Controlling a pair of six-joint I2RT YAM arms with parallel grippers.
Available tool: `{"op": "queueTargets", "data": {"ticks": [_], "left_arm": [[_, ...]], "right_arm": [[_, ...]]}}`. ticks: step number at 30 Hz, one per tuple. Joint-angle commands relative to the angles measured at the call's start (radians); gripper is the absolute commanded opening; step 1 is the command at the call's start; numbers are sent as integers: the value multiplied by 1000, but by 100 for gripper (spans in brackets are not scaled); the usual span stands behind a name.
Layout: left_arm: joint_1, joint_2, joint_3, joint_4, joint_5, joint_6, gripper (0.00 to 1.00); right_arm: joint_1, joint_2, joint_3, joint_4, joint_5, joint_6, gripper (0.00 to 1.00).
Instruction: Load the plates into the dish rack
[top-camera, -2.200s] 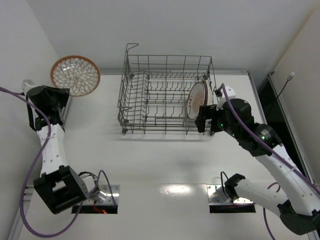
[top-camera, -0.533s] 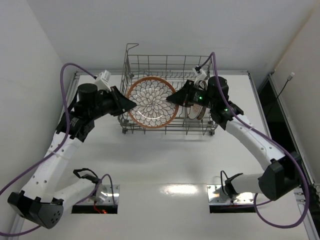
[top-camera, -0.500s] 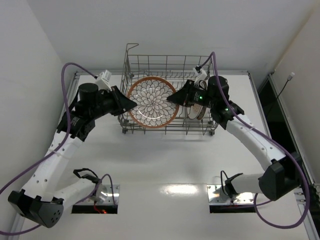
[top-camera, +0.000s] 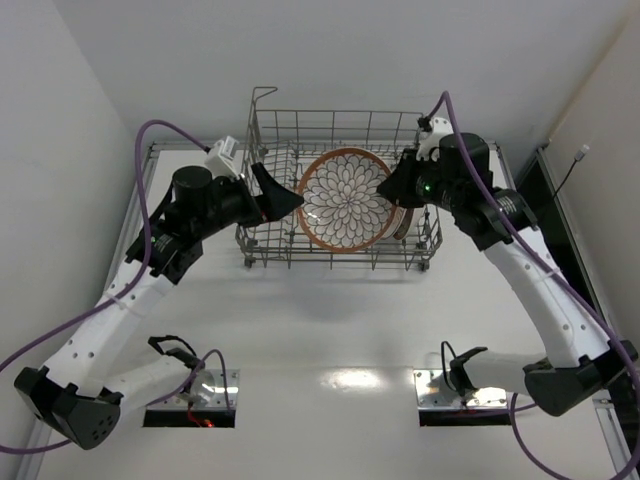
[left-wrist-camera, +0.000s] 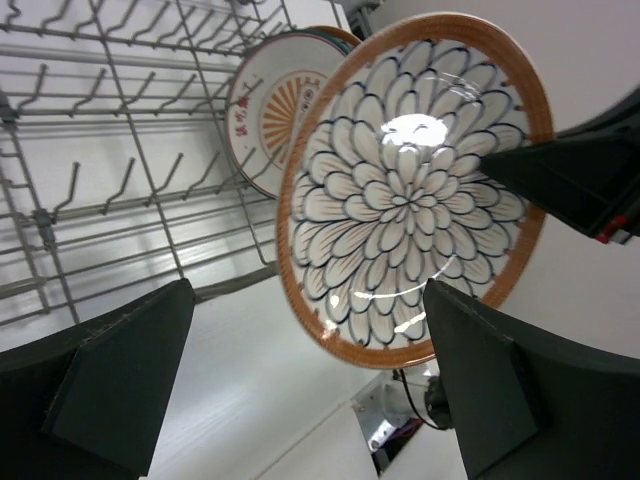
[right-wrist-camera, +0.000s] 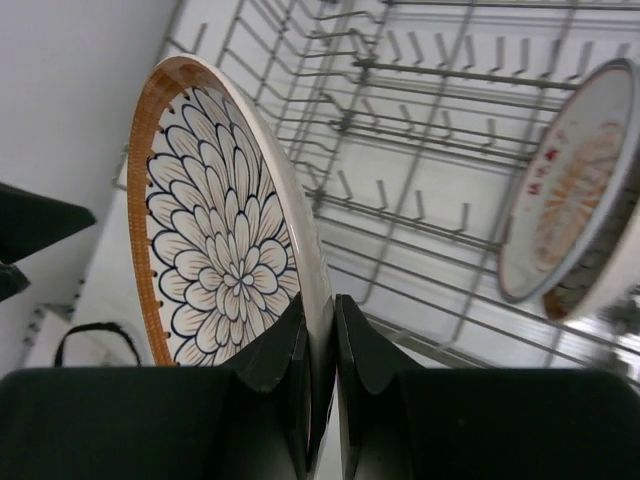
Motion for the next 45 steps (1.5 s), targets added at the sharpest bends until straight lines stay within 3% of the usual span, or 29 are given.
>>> {"op": "queueTargets", "data": {"ticks": [1, 9, 11, 15, 19, 23, 25, 33, 45], "left_arm": [[-12, -26, 45, 35, -69, 55, 100], [-3, -94, 156, -163, -445, 260, 100], [8, -105, 119, -185, -551, 261, 100], [19, -105, 24, -182, -614, 259, 100], [112, -80, -88, -166, -541, 248, 100], [294, -66, -125, -122, -397, 268, 100], [333, -75, -125, -113, -392, 303, 100], [333, -114, -232, -60, -422, 313, 100], [333, -184, -335, -1, -433, 323, 100]], "right_arm": [[-4, -17, 123, -15, 151, -35, 0], [5, 123, 448, -243, 622, -142, 0], [14, 215, 525, -295, 686, -162, 0], [33, 314, 522, -296, 775, -162, 0], [68, 371, 468, -262, 855, -162, 0], [105, 444, 479, -285, 976, -148, 0], [116, 453, 479, -285, 1018, -160, 0], [136, 539, 517, -263, 1174, -242, 0], [145, 627, 517, -185, 1151, -342, 0]]}}
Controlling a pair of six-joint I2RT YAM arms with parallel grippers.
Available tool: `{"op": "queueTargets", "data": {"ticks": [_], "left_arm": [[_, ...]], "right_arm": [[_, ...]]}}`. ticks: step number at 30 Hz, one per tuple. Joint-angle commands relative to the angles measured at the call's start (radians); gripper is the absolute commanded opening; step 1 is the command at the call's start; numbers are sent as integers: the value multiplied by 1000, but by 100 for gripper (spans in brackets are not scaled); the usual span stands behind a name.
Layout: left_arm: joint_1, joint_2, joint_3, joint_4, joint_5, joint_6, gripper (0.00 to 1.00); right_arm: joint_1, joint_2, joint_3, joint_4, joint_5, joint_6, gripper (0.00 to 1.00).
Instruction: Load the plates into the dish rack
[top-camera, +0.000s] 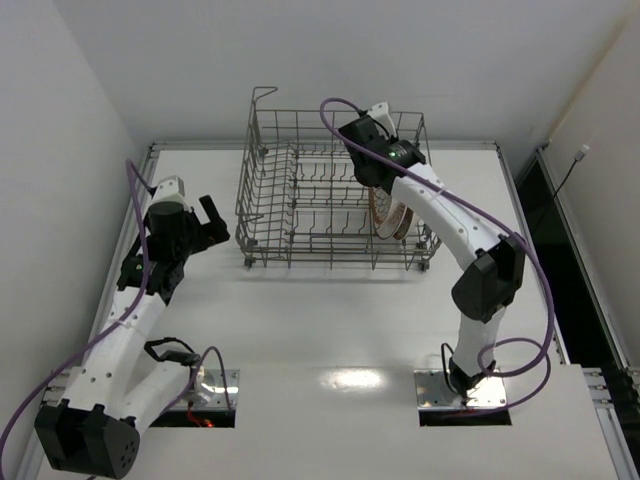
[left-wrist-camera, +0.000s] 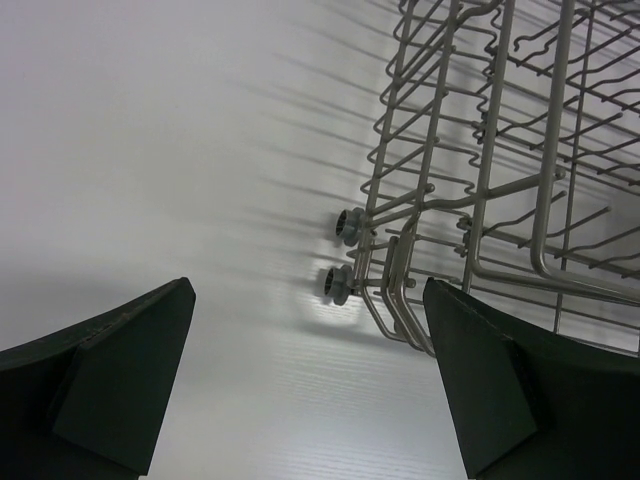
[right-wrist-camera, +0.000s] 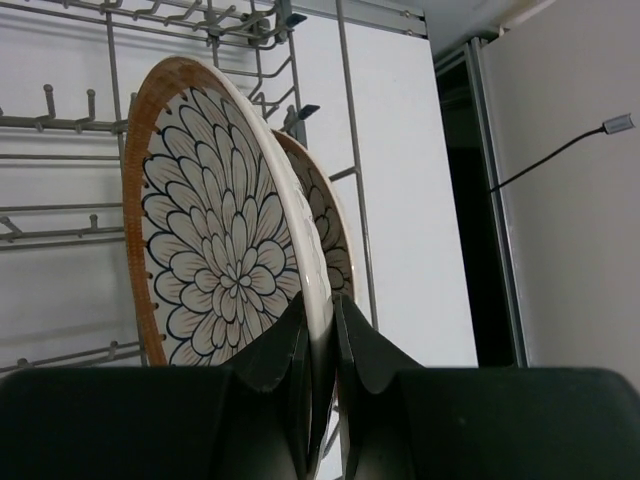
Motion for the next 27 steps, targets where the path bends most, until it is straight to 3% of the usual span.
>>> {"op": "queueTargets", "data": {"ticks": [1, 11, 27], "left_arm": [[3, -29, 6, 70, -6, 25, 100], [3, -40, -23, 80, -6, 25, 100], [3, -49, -33, 98, -15, 25, 100]], "right_arm": [[4, 8, 72, 86, 70, -59, 0], [13, 120, 48, 64, 20, -59, 0], [105, 48, -70, -15, 106, -28, 0]]}}
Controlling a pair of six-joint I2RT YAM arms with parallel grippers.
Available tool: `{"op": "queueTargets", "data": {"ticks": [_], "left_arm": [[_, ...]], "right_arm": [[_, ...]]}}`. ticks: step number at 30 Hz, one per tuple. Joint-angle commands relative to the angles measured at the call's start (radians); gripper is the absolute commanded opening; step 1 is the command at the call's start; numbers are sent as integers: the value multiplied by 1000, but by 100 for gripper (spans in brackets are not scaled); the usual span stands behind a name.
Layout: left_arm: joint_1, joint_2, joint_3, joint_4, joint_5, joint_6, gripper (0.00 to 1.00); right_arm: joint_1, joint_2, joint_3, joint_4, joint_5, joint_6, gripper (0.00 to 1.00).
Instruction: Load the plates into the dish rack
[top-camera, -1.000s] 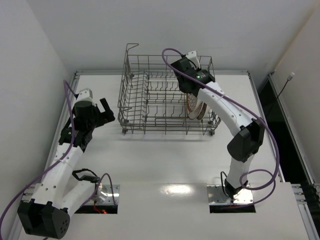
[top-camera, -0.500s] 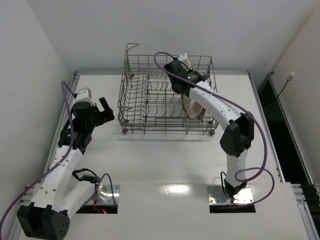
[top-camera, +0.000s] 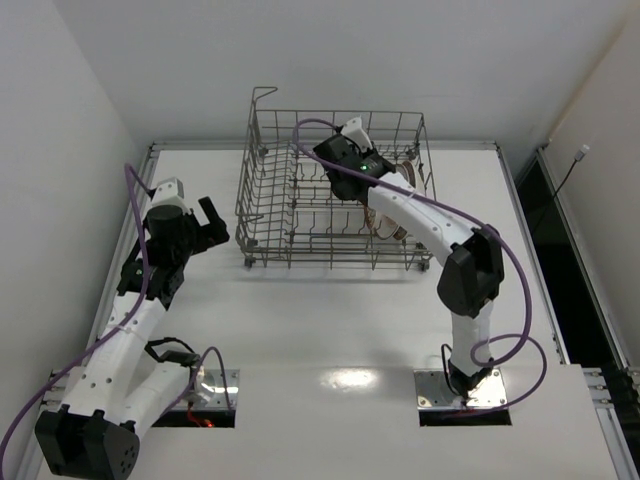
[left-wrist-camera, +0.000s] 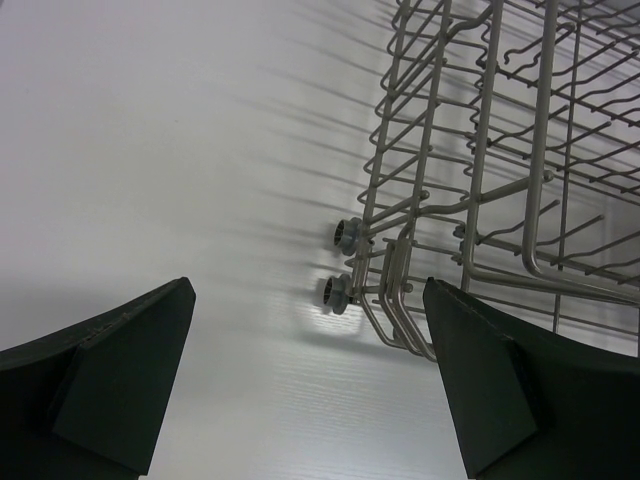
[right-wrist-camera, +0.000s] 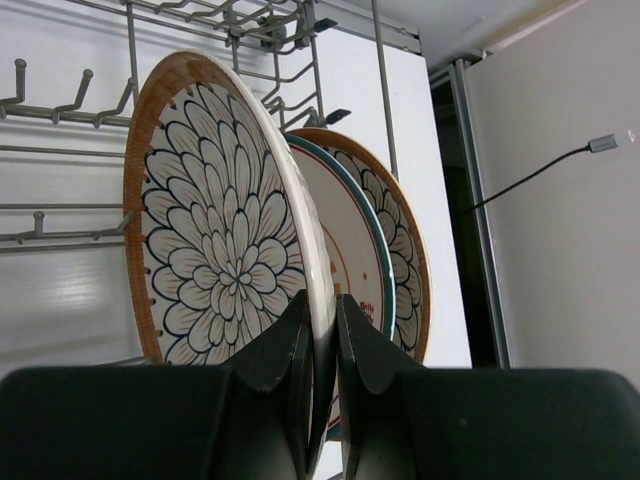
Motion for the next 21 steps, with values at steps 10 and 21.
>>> {"op": "queueTargets", "data": {"ticks": [10, 21], "left_arm": [[3, -16, 1, 51, -22, 12, 100], [3, -16, 1, 51, -22, 12, 100]], "right_arm": [[39, 33, -67, -140, 2, 23, 0], [66, 125, -19, -256, 171, 39, 0]]}}
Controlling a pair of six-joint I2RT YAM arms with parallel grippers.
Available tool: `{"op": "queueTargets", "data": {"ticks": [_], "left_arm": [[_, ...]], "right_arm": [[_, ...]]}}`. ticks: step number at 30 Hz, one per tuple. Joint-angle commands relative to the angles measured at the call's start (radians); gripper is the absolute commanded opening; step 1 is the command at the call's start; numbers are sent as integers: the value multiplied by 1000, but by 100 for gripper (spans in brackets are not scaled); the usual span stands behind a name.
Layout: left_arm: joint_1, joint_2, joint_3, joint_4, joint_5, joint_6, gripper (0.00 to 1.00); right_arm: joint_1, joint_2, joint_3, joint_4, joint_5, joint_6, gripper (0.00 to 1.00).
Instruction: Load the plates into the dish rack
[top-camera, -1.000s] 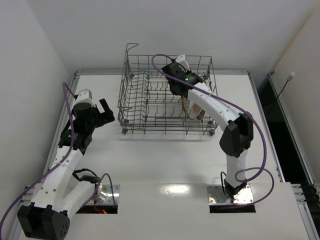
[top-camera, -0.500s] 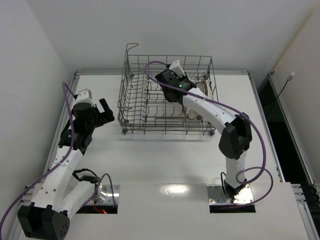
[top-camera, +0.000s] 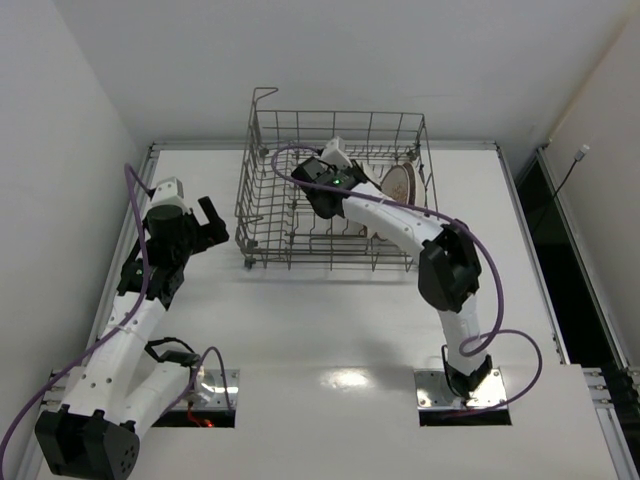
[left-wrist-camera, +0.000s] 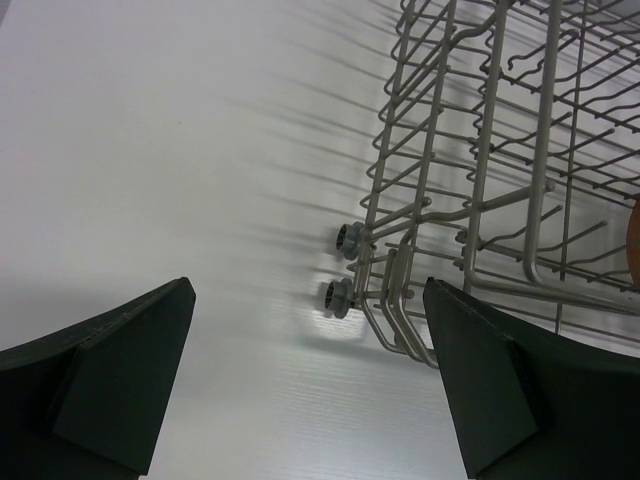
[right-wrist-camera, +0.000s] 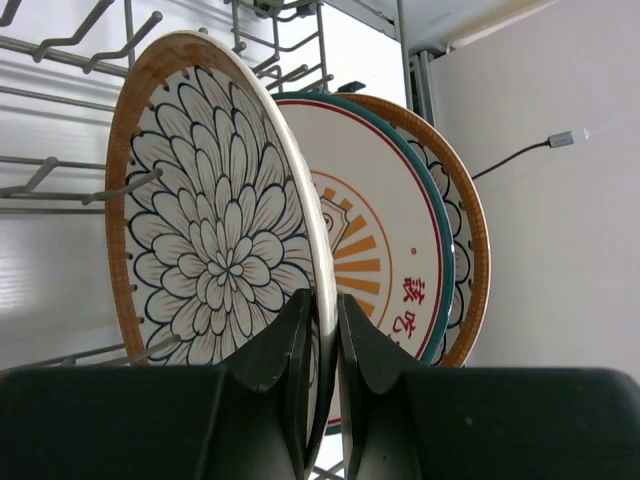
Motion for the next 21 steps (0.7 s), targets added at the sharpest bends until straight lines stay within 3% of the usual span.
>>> {"op": "queueTargets", "data": {"ticks": [1, 7, 9, 10, 11, 14, 18, 21], "left_arm": [[3, -16, 1, 59, -14, 12, 100], [3, -16, 1, 59, -14, 12, 100], [3, -16, 1, 59, -14, 12, 100], [3, -16, 1, 59, -14, 12, 100], [3, -16, 1, 59, -14, 12, 100], [3, -16, 1, 59, -14, 12, 100], [3, -16, 1, 59, -23, 12, 100], [3, -16, 1, 59, -23, 12, 100]], "right_arm": [[-4, -15, -47, -156, 32, -23, 0], [-27, -99, -117, -110, -136, -23, 0], [-27, -110, -126, -110, -175, -23, 7], [-27, -121, -126, -99, -212, -23, 20], [-27, -130, -114, -99, -227, -23, 45], [-27, -152, -85, -108, -246, -5, 76], [-47, -194, -41, -163, -219, 4, 100], [-57, -276, -22, -209, -182, 27, 100]]}}
